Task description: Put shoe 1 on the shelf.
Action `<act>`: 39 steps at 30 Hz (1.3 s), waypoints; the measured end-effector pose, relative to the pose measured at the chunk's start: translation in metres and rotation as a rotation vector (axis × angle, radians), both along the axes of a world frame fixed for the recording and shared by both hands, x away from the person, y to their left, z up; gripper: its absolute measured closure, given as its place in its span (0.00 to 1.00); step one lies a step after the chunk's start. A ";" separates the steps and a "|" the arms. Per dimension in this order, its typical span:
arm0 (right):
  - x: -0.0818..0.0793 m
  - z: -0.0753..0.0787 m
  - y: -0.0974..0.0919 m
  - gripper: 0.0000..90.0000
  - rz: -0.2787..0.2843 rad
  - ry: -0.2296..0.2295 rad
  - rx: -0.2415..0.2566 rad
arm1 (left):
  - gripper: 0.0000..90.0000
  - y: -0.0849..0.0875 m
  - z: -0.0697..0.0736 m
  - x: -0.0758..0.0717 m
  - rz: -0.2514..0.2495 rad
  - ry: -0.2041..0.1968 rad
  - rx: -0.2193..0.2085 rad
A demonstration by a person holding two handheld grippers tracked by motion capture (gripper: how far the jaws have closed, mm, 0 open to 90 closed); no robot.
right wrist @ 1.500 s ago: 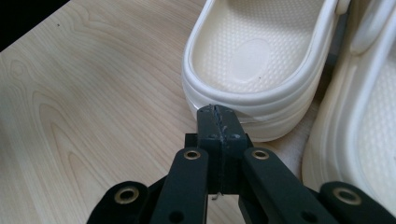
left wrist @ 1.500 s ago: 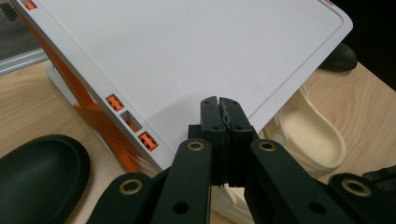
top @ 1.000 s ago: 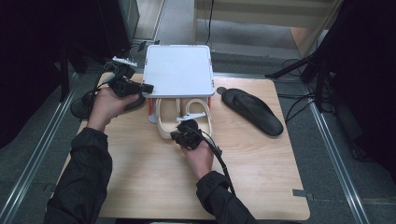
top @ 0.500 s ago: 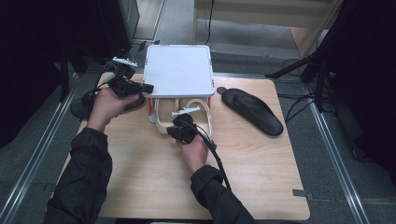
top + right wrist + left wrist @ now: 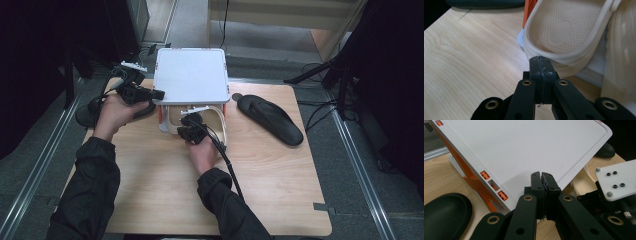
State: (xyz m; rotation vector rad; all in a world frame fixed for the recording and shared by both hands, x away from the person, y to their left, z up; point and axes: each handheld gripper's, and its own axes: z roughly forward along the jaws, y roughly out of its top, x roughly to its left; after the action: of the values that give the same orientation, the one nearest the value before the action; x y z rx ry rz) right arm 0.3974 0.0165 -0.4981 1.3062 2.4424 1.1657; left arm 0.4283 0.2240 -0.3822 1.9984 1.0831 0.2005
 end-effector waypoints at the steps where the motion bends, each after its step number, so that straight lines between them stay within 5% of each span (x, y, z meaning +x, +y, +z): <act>1: 0.000 0.000 0.000 1.00 0.000 0.000 0.000 | 0.99 0.000 0.000 0.000 0.000 0.000 0.000; 7: 0.006 -0.004 0.006 1.00 -0.007 -0.031 0.005 | 0.99 0.000 0.000 0.000 -0.006 0.004 -0.005; 16: 0.004 -0.001 0.006 1.00 0.007 -0.013 0.021 | 0.99 0.000 0.000 0.000 -0.007 0.005 -0.006; 28: -0.039 0.021 -0.028 1.00 0.096 -0.029 0.078 | 0.98 0.000 0.000 0.000 -0.006 0.003 -0.011; 39: -0.068 0.025 -0.071 1.00 0.112 -0.017 0.088 | 0.98 0.000 -0.001 0.000 -0.003 0.000 -0.011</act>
State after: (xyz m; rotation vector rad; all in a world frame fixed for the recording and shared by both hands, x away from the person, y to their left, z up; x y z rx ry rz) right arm 0.3290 -0.0545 -0.4733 1.1889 2.5074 1.3202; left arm 0.4283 0.2244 -0.3829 1.9898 1.0789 0.1925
